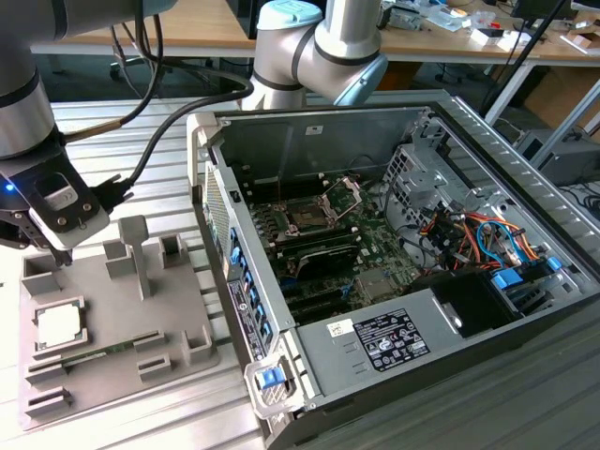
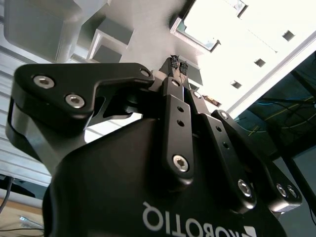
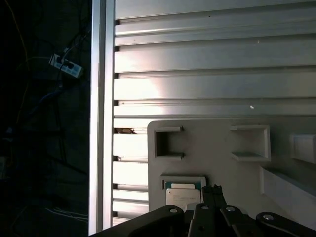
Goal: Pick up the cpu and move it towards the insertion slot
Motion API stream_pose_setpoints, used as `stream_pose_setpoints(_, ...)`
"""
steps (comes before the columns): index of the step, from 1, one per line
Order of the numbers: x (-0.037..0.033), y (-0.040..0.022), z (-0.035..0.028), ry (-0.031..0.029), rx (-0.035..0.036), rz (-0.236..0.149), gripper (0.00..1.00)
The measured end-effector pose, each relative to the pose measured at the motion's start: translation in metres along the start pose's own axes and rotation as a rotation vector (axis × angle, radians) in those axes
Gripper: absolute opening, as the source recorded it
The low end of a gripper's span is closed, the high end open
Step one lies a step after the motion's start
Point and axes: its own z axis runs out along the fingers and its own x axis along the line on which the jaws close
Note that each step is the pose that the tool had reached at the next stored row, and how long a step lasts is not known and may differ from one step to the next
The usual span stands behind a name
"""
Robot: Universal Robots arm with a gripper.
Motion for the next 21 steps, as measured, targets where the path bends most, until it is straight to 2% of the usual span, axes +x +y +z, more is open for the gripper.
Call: stream_pose_setpoints(21, 0.0014, -0.0007, 0.0068, 0.0000, 0.0000, 0.000, 0.11)
